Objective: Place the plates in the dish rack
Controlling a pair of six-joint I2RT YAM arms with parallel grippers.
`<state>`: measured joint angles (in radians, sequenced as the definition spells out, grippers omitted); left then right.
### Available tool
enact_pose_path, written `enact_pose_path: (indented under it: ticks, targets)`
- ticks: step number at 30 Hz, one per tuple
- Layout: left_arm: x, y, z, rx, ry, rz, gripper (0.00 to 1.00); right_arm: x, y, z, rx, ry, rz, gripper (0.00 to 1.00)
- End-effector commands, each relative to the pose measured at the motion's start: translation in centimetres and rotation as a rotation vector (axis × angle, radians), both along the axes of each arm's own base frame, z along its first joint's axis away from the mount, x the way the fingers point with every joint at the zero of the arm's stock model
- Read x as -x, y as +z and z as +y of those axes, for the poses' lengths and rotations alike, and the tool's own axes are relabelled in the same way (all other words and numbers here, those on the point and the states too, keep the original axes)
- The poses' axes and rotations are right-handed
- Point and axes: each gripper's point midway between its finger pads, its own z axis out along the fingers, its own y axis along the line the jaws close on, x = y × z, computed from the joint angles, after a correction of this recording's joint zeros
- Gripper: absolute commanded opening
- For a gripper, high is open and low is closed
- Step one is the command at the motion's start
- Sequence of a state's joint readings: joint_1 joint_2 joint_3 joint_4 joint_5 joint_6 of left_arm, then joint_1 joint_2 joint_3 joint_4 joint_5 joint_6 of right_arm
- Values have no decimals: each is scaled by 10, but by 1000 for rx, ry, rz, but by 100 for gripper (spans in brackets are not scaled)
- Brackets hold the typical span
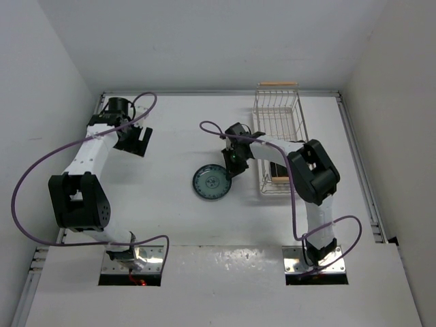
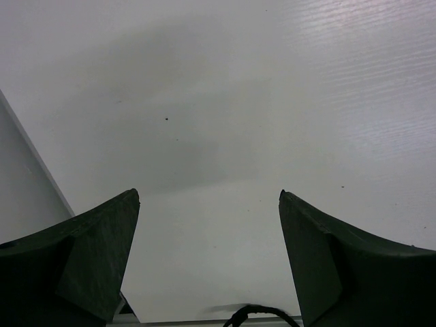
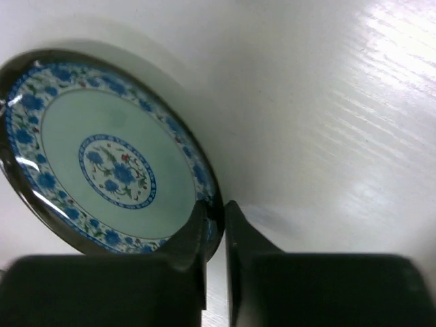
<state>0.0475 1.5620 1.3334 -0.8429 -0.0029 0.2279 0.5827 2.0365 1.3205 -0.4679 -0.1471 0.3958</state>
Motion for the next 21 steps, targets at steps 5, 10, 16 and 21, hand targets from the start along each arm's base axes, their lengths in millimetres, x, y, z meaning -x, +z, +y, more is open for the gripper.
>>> enact_pose_path:
  ticks: [5, 10, 16, 21]
  targets:
    - [-4, 7, 0, 18, -2, -25, 88, -4, 15, 1, -63, -35, -34, 0]
    - [-4, 7, 0, 18, -2, -25, 88, -17, 70, 6, -142, -65, -151, 0]
    - [-4, 7, 0, 18, -2, -25, 88, -51, 195, -17, -190, -207, -538, 0]
    - [-4, 7, -3, 18, -11, -25, 88, -53, 277, -79, -44, -344, -794, 0]
